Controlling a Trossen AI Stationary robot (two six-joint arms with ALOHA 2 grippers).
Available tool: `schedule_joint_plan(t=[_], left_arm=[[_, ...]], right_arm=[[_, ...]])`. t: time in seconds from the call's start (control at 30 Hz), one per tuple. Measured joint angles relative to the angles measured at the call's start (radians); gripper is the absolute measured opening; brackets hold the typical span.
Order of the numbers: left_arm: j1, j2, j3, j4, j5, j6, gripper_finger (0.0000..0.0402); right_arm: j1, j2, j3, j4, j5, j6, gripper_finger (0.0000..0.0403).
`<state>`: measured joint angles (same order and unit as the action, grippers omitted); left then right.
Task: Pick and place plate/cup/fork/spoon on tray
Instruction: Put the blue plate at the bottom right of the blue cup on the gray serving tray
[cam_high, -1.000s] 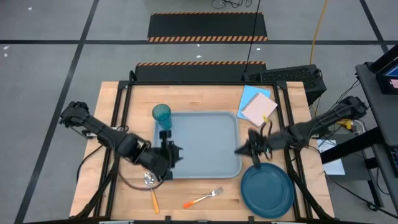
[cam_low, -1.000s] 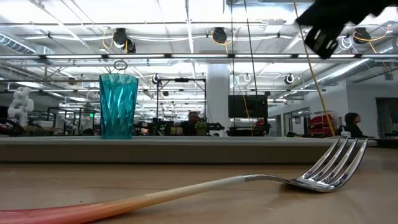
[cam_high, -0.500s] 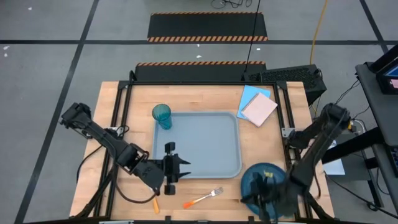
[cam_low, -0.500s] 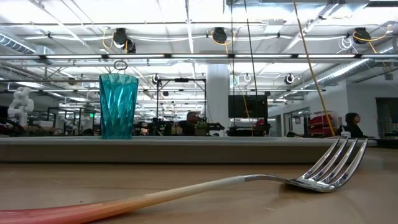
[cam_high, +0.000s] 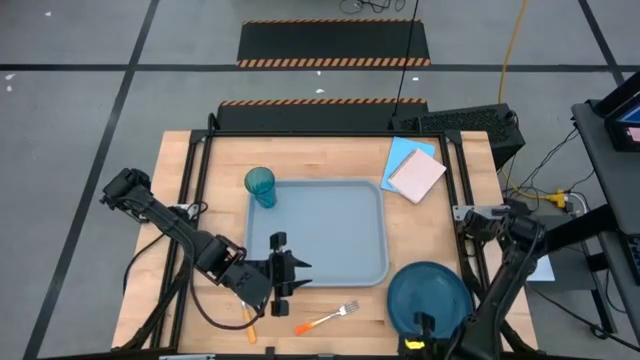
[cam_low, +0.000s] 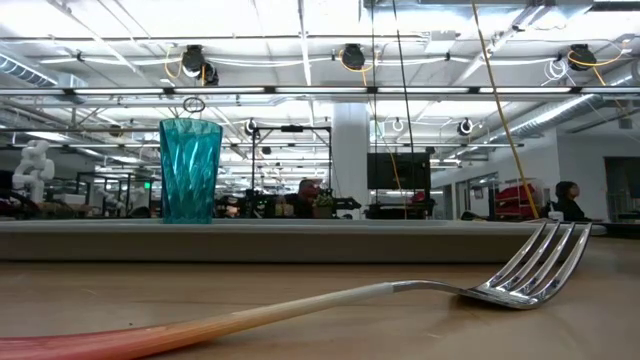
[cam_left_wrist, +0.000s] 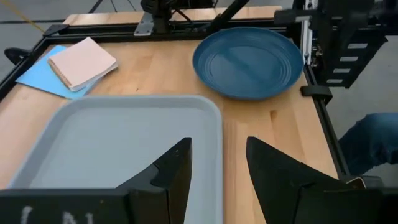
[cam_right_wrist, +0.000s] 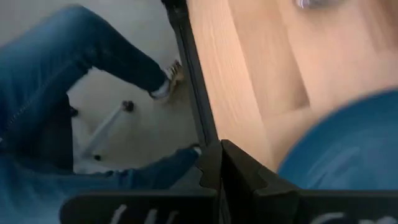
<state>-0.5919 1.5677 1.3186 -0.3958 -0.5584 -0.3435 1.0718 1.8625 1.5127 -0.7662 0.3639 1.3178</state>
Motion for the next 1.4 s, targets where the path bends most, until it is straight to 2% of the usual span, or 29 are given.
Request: schedule_joint_plan(t=[0.17,0.33,0.47,0.6,0.8,1.13,1.4], left_arm=[[-0.001,0.000,0.000,0.001,-0.010,-0.011,0.0157],[-0.002,0.000,0.000,0.001,-0.019,-0.019,0.0157],[-0.002,0.000,0.000,-0.015,-0.019,-0.019,0.0157],[-0.002,0.000,0.000,-0.026,-0.019,-0.019,0.0157],[-0.002,-0.001,0.000,-0.026,-0.027,-0.022,0.0157],[-0.002,-0.001,0.000,-0.024,-0.027,-0.043,0.0157],[-0.002,-0.001,0.000,-0.019,-0.028,-0.032,0.0157]], right_arm=[[0.019,0.020,0.000,-0.018,-0.001,0.056,0.0031],[0.024,0.055,0.000,-0.024,-0.005,0.057,0.0080],[0.023,0.077,0.000,-0.025,-0.014,-0.039,0.0119],[0.024,0.091,0.000,-0.064,0.002,-0.100,0.0139],[0.023,0.097,-0.001,-0.141,0.014,-0.086,0.0141],[0.023,0.096,-0.080,-0.052,0.025,-0.047,0.0132],[0.023,0.096,-0.117,-0.055,0.006,-0.029,0.0120]])
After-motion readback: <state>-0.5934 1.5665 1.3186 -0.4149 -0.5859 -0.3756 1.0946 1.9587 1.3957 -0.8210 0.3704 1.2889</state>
